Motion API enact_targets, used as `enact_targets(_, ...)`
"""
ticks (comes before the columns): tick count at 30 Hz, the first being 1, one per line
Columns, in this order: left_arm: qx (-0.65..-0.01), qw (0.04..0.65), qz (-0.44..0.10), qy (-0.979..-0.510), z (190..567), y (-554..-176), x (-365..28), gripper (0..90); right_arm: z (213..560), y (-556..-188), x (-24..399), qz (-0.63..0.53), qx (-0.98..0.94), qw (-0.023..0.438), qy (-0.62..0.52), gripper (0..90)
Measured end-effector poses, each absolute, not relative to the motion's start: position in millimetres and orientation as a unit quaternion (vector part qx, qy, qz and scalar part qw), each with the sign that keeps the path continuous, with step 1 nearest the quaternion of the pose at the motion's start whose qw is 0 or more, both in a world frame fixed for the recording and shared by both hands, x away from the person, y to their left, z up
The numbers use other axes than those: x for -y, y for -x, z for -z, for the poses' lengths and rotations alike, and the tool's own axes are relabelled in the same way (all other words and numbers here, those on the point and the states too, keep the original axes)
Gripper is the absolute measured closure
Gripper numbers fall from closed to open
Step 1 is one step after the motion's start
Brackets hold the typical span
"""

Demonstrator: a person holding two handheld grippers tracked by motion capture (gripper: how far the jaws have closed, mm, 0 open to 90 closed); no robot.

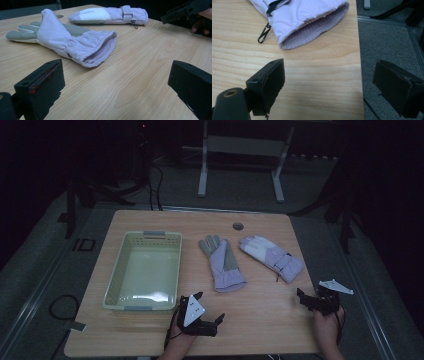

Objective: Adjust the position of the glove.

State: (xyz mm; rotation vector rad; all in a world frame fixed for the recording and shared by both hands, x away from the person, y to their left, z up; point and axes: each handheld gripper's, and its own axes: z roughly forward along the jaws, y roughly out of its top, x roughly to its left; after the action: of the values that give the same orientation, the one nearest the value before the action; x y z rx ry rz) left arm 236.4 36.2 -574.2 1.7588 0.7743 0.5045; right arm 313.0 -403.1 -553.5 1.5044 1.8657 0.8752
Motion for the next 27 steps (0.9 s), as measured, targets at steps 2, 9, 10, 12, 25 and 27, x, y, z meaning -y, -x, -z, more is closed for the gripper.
enact_targets(2, -0.325, 0.545, -0.215, -0.742, 574, -236, -36, 1.1, 554, -313, 403, -0.328, -0.7, 0.289, -0.565, 10.8)
enact_targets(9, -0.325, 0.545, -0.212, -0.743, 574, -236, -36, 1.1, 552, -312, 404, -0.326, -0.702, 0.286, -0.565, 10.8)
enact_targets(10, -0.325, 0.545, -0.212, -0.743, 574, -236, -36, 1.1, 552, -313, 404, -0.325, -0.703, 0.286, -0.565, 10.8)
enact_targets(12, -0.325, 0.545, -0.212, -0.743, 574, -236, -36, 1.0, 550, -314, 403, -0.317, -0.707, 0.29, -0.562, 10.8)
enact_targets(25, -0.325, 0.546, -0.21, -0.743, 574, -236, -36, 1.0, 512, -321, 397, -0.349, -0.72, 0.273, -0.533, 12.6)
enact_targets(27, -0.325, 0.546, -0.21, -0.743, 574, -236, -36, 1.0, 503, -325, 392, -0.355, -0.729, 0.271, -0.518, 12.6)
